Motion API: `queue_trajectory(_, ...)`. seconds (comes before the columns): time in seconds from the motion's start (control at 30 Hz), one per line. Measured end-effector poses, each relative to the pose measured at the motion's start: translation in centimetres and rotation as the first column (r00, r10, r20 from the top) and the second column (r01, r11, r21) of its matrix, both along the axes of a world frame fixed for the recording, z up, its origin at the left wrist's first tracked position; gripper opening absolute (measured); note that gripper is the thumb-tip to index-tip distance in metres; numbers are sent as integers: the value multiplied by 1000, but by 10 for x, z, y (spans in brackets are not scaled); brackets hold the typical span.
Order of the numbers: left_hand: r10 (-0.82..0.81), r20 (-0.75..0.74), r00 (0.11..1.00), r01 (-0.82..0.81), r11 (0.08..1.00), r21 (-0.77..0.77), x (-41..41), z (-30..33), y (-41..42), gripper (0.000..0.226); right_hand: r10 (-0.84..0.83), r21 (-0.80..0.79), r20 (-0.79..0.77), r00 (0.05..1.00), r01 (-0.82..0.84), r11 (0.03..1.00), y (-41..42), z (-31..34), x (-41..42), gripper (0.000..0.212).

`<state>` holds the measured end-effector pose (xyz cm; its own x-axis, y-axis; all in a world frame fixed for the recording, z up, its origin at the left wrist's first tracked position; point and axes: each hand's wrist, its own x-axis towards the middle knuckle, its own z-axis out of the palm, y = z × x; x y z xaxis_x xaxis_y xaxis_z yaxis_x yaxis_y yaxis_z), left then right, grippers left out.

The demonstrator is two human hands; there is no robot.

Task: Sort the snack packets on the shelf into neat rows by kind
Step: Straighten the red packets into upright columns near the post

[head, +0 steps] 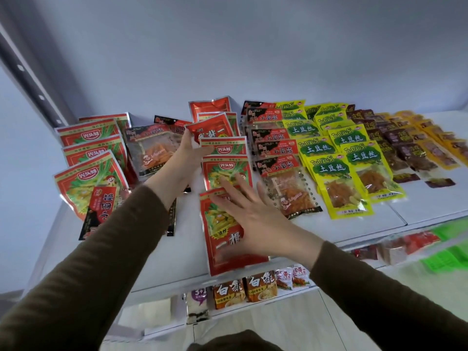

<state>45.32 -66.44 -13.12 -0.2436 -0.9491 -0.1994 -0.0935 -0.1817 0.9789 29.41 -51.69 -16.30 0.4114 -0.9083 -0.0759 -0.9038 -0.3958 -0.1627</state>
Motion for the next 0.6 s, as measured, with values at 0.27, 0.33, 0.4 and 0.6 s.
queue_trajectory(0.27,114,148,982,-112,994,-16,-19,-1,-48,95,-106,-84,118,987,116,990,-20,-5,-21,92)
queue_trajectory(0.33,95,158,983,-92,995,-28,-21,-2,-51,93,-165,-61,168,972,178,982,-16,-17,-15,91)
queue_trajectory(0.4,42,191,981,-31,998,-57,-23,-4,-51,69,-204,-49,192,960,217,975,-15,-24,-11,94)
queue_trajectory(0.6,87,-38,995,-86,996,41,-29,-15,-32,41,-173,-93,241,955,200,975,-23,-18,-9,94)
